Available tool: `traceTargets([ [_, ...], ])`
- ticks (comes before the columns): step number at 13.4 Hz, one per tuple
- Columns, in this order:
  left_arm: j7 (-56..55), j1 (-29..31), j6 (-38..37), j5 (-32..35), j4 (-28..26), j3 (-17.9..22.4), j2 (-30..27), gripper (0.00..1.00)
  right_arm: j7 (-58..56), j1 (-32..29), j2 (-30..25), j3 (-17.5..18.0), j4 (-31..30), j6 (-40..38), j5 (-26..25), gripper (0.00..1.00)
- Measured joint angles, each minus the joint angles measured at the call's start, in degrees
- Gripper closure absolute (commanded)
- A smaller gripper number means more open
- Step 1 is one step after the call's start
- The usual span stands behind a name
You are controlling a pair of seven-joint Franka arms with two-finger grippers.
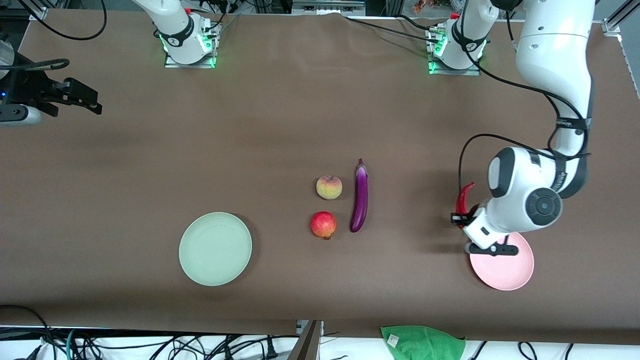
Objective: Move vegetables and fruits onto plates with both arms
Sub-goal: 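Carry the chili to the pink plate while the right gripper reaches out, then release the chili on the pink plate while the right gripper nears the peach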
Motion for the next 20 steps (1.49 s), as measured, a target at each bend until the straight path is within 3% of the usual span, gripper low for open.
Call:
traceTargets([
  [5,5.62,1.86,0.28,0.24,7.13,1.62,3.99,0.97,0.06,5.84,2.52,0.26,-0.06,0.16,0.74,0.00],
  [7,7.74,2.28,2.72,0.24,9.00,2.44,5.86,0.94,0.06,10.76,6.64,0.40,-0.11,1.91,0.74,0.00],
  [11,9.28,2.57,10.48,0.24,9.96,2.48,8.97,0.93,0.60,19.60,17.48,0.55,0.14,13.04,0.73,0.00],
  [15,12.70,3.04,11.96,0.24,10.61,2.63,10.38,0.82,1.04,25.89,27.24,0.60,2.07,24.41,0.70,0.00],
  [18,13.57,3.76,13.31,0.24,10.64,2.64,10.63,0.74,1.93,27.94,31.37,0.51,4.92,25.02,0.40,0.00],
  [20,13.69,3.98,14.03,0.24,10.66,2.64,10.99,0.72,9.10,29.05,32.17,0.50,6.05,26.00,0.43,0.00],
])
